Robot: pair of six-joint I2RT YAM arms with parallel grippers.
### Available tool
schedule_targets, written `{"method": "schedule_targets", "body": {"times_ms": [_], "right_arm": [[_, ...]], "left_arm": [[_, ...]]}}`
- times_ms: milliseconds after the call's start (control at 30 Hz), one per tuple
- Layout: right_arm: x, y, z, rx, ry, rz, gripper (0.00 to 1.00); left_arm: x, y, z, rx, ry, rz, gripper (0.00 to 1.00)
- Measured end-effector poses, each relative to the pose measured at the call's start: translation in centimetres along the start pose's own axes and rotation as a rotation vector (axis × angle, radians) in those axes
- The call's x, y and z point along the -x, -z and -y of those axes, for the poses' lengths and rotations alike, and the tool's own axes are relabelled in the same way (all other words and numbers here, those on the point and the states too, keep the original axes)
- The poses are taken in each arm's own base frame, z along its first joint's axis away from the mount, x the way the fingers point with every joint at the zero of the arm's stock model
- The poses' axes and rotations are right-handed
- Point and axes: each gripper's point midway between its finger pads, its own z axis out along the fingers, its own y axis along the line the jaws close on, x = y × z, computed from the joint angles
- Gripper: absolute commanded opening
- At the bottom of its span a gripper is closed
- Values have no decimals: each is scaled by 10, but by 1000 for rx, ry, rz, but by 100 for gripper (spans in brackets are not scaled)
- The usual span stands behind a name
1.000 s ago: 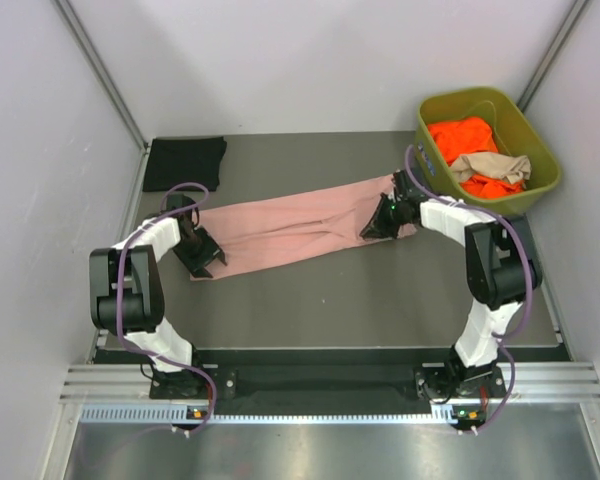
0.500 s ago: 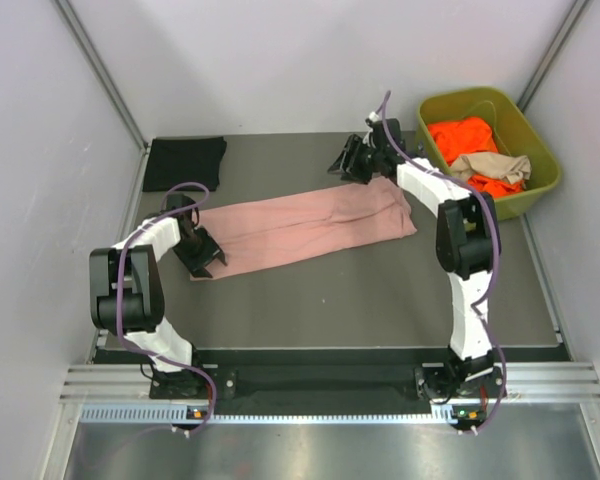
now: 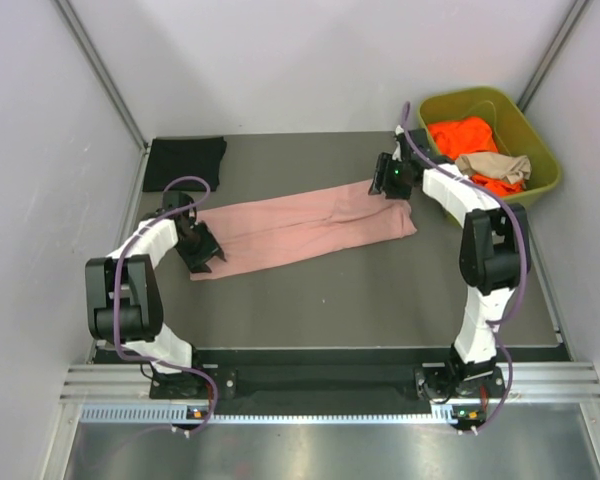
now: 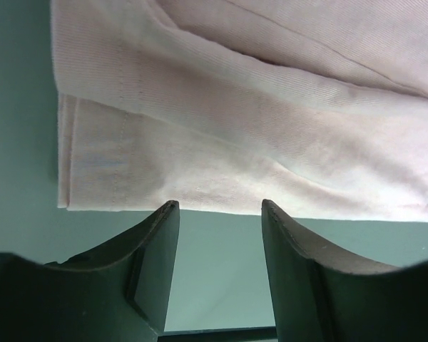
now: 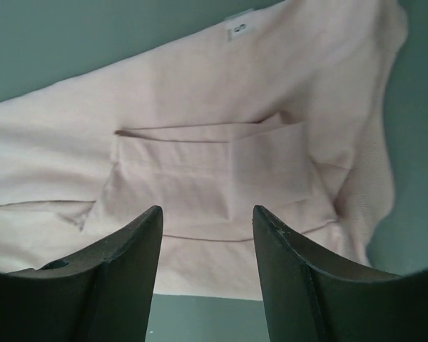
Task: Fold and stack the t-shirts
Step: Fold the tshirt
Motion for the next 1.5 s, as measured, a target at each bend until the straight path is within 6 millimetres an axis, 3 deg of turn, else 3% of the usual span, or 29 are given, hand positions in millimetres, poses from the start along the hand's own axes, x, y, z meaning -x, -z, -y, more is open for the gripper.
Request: {"method": "schedule_targets", "body": {"times_ms": [200, 300, 500, 567, 633, 700, 867, 1067, 1200, 1333, 1500], "right_arm": [[16, -9, 18, -105, 70, 11, 54], [19, -13, 27, -149, 105, 10, 54], [26, -15, 40, -181, 132, 14, 53], [24, -14, 45, -193, 124, 5, 53], [24, -13, 51, -209, 110, 3, 54], [18, -8, 58, -238, 91, -4, 54], [-21, 21, 73, -308, 41, -71, 56], [-53, 59, 86, -344, 64, -74, 47], [-69, 59, 94, -349, 98, -85, 33], [-84, 54, 103, -357, 134, -118, 33], [-75, 47, 108, -369, 180, -88, 35]], "left_arm": [[-2, 8, 18, -88, -86, 14, 64], [-1, 20, 51, -198, -177, 65, 65], [-10, 26, 142, -398, -376, 93, 64], [-13, 20, 163, -417, -412, 84, 63], [-15, 12, 171, -406, -429, 72, 63], [-15, 3, 166, -365, -430, 68, 64], [-18, -13, 139, -231, -412, 38, 64], [-23, -22, 117, -135, -386, 1, 62], [-21, -21, 105, -101, -369, -13, 61], [-16, -21, 94, -72, -347, -17, 60], [-11, -25, 64, -20, -281, -37, 59]]}}
